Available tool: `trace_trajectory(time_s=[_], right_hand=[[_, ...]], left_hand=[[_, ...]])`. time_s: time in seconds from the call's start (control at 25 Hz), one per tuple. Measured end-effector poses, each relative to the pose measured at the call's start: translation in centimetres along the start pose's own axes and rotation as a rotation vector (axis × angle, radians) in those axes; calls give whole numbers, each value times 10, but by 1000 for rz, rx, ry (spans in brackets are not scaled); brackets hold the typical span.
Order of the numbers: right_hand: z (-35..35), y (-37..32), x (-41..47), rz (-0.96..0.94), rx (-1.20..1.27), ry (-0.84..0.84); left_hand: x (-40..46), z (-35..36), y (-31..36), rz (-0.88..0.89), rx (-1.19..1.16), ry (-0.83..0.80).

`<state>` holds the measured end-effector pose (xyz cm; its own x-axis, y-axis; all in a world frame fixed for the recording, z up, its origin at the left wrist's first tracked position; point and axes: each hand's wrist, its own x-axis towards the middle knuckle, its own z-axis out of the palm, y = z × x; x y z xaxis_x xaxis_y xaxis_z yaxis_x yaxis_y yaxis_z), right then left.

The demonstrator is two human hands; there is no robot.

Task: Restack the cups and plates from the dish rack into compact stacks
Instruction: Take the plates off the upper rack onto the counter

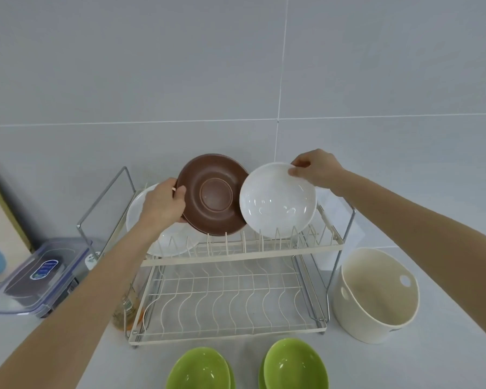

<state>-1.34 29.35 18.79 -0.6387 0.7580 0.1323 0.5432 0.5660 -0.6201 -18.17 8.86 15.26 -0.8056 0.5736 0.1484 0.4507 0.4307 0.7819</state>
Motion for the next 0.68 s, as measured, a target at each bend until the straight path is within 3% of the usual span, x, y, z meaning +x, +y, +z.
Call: trace_trajectory(time_s=[0.24,0.44,0.68], right_hand=[[-41,-9,-48,96,390,180],[-35,8,-117,206,703,70],[21,52,-208,397,820,49]], left_hand=[[-42,-39,8,-98,-368,22],[-102,-44,-14,-154,-548,26],[-183,-27,-73,-270,-630,24]])
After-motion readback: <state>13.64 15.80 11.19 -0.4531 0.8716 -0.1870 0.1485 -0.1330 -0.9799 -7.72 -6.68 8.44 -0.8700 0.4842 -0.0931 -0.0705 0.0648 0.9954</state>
